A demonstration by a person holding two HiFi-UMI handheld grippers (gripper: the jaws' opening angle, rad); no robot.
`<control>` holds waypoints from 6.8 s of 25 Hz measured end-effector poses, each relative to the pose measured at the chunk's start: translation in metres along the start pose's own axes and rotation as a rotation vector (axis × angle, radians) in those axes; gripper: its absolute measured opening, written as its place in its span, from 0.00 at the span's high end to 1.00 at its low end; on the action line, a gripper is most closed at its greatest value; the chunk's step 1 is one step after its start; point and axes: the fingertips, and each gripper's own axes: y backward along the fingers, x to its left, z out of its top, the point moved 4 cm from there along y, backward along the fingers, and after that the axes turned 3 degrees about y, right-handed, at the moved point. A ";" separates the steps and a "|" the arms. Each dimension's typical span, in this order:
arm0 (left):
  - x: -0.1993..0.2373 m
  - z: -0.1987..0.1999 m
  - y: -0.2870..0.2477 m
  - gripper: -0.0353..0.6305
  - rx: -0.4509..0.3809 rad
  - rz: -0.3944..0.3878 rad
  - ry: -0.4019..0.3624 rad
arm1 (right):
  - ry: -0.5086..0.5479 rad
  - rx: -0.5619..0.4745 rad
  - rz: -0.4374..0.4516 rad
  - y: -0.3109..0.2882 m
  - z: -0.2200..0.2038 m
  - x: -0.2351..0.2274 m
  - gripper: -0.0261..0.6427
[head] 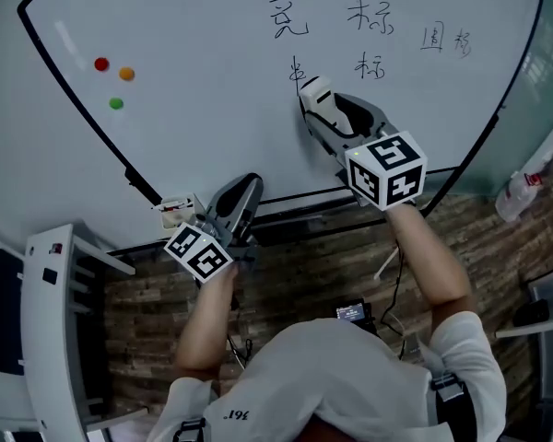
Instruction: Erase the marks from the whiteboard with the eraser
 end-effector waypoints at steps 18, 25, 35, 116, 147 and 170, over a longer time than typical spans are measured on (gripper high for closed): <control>0.012 0.057 -0.049 0.89 -0.064 -0.028 -0.074 | 0.286 -0.069 -0.177 -0.094 0.098 -0.009 0.60; 0.012 0.053 -0.050 0.89 -0.050 -0.035 -0.066 | 0.348 -0.074 -0.291 -0.119 0.108 -0.004 0.60; 0.017 0.050 -0.038 0.89 -0.032 -0.030 -0.055 | 0.577 -0.098 -0.412 -0.130 0.101 0.007 0.59; -0.044 -0.038 -0.146 0.89 0.084 -0.048 -0.004 | 0.320 0.000 -0.548 0.003 0.071 -0.215 0.57; -0.083 -0.083 -0.227 0.89 0.099 -0.051 -0.012 | 0.319 0.012 -0.524 0.055 0.031 -0.288 0.57; -0.101 -0.109 -0.259 0.89 0.123 -0.018 -0.015 | 0.298 0.013 -0.516 0.096 0.013 -0.357 0.57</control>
